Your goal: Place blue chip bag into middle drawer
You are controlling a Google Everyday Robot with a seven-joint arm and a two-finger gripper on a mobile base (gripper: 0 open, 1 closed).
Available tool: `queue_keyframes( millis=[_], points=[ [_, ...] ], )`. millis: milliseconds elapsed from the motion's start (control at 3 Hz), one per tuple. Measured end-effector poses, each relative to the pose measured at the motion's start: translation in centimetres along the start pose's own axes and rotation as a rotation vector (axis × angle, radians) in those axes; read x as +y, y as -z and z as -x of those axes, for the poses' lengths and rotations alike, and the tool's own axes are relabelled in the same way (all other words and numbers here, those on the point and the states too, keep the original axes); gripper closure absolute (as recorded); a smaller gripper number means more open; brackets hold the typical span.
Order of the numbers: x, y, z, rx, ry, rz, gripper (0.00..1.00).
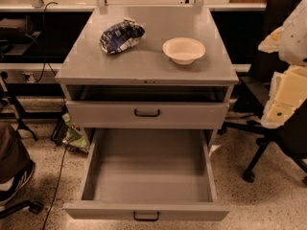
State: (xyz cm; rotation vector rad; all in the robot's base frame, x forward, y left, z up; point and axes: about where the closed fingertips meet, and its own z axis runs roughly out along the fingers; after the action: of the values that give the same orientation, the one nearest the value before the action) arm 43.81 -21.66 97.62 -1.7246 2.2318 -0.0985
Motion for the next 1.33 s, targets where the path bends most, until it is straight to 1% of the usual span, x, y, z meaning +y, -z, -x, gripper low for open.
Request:
queue_keyframes(
  millis=[333, 667, 1000, 1333],
  points=[
    [0.0, 0.0, 0.0, -0.001, 0.000, 0.000, 0.00],
    [-1.3, 0.1, 0.7, -0.055, -0.014, -0.017, 0.00],
    [-5.2, -1.0, 3.8, -0.215, -0.055, -0.037, 0.00],
    [-8.9, -2.1, 8.2, -0.354, -0.066, -0.072, 0.00]
  ],
)
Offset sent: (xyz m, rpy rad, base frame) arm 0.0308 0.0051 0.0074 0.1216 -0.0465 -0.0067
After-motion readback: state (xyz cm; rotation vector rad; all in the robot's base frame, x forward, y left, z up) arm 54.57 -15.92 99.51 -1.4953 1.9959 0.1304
